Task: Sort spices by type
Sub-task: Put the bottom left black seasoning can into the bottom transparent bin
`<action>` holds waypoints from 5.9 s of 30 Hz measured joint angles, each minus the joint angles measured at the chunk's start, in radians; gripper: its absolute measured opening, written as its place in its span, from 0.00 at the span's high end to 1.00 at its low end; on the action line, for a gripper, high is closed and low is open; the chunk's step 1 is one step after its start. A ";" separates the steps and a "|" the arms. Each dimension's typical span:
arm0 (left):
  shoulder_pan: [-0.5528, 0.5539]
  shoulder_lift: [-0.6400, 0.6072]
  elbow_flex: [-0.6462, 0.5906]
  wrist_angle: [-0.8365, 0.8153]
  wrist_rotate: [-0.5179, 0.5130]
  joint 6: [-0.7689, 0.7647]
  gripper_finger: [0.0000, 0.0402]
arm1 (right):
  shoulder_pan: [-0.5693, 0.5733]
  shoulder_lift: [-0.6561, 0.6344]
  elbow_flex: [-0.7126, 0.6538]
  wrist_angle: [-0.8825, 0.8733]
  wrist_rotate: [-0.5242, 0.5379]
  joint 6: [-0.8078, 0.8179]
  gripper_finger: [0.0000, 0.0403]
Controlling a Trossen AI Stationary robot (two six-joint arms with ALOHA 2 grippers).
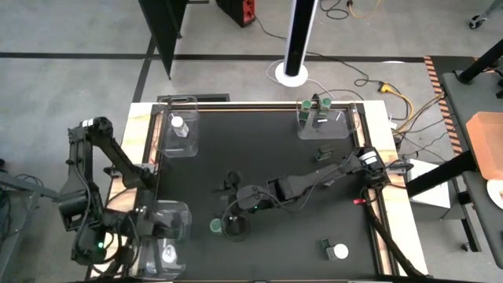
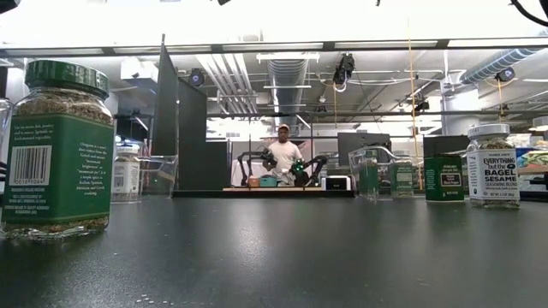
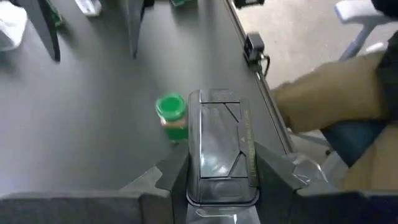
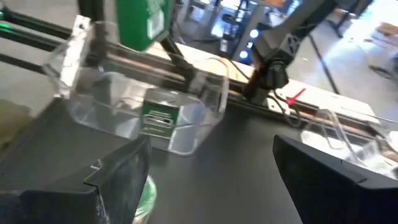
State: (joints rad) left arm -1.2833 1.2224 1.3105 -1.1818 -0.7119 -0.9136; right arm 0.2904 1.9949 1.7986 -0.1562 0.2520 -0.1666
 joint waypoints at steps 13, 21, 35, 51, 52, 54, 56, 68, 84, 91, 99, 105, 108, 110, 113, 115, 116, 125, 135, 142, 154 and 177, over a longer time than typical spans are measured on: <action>-0.110 0.116 -0.073 0.002 0.072 -0.101 0.72 | -0.001 -0.026 -0.039 0.013 -0.078 0.039 0.23; -0.115 0.173 -0.081 -0.018 0.096 -0.180 0.72 | -0.001 -0.026 -0.040 0.020 -0.080 0.038 0.26; -0.115 0.171 -0.094 -0.024 0.014 -0.271 0.72 | -0.001 -0.025 -0.041 0.020 -0.080 0.018 0.22; -0.112 0.157 -0.096 -0.211 -0.031 -0.423 0.72 | -0.005 -0.024 -0.041 0.021 -0.081 -0.030 0.29; -0.112 0.157 -0.096 -0.221 -0.033 -0.440 0.72 | -0.007 -0.024 -0.041 0.021 -0.080 -0.031 0.29; -0.110 0.156 -0.096 -0.252 -0.036 -0.483 0.72 | -0.012 -0.024 -0.041 0.023 -0.080 -0.031 0.30; -0.110 0.155 -0.096 -0.285 -0.038 -0.534 0.72 | -0.015 -0.024 -0.041 0.024 -0.080 -0.030 0.31; -0.110 0.154 -0.096 -0.299 -0.004 -0.587 0.71 | -0.023 -0.024 -0.041 0.016 -0.103 -0.045 0.29; -0.110 0.153 -0.096 -0.302 0.044 -0.536 0.71 | -0.028 -0.024 -0.044 -0.033 -0.171 -0.100 0.34; -0.110 0.153 -0.096 -0.303 0.045 -0.523 0.71 | -0.040 -0.024 -0.048 -0.034 -0.208 -0.121 0.36; -0.095 0.148 -0.096 -0.241 0.125 -0.490 0.71 | -0.072 -0.025 -0.048 -0.049 -0.208 -0.107 0.37; -0.099 0.155 -0.095 -0.173 0.209 -0.509 0.71 | -0.083 -0.027 -0.049 -0.059 -0.208 -0.069 0.34; -0.101 0.170 -0.094 -0.235 0.202 -0.582 0.71 | -0.082 -0.027 -0.049 -0.055 -0.209 -0.069 0.33; -0.099 0.182 -0.095 -0.308 0.199 -0.630 0.71 | -0.082 -0.027 -0.049 -0.047 -0.211 -0.069 0.32; -0.102 0.194 -0.095 -0.395 0.196 -0.673 0.71 | -0.082 -0.027 -0.049 -0.036 -0.211 -0.067 0.31; -0.101 0.195 -0.101 -0.383 0.186 -0.661 0.71 | -0.082 -0.027 -0.049 -0.034 -0.211 -0.056 0.31; -0.101 0.195 -0.109 -0.375 0.169 -0.653 0.71 | -0.082 -0.027 -0.049 -0.034 -0.212 -0.050 0.30; -0.106 0.198 -0.201 -0.342 0.199 -0.750 0.71 | -0.082 -0.027 -0.049 -0.032 -0.235 -0.027 0.31; -0.110 0.203 -0.255 -0.303 0.218 -0.822 0.71 | -0.082 -0.027 -0.049 -0.016 -0.234 -0.014 0.34; -0.109 0.229 -0.262 -0.298 0.198 -0.979 0.71 | -0.082 -0.028 -0.049 0.005 -0.234 -0.004 0.31; -0.104 0.259 -0.262 -0.291 0.041 -1.043 0.71 | -0.082 -0.028 -0.049 0.028 -0.234 -0.008 0.30; -0.132 -0.038 -0.417 -0.307 -0.121 -0.650 0.71 | -0.080 -0.028 -0.049 0.035 -0.234 0.024 0.27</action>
State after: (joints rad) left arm -1.4153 1.1840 0.8932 -1.4890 -0.8327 -1.5633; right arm 0.2108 1.9671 1.7496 -0.1215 0.0177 -0.1426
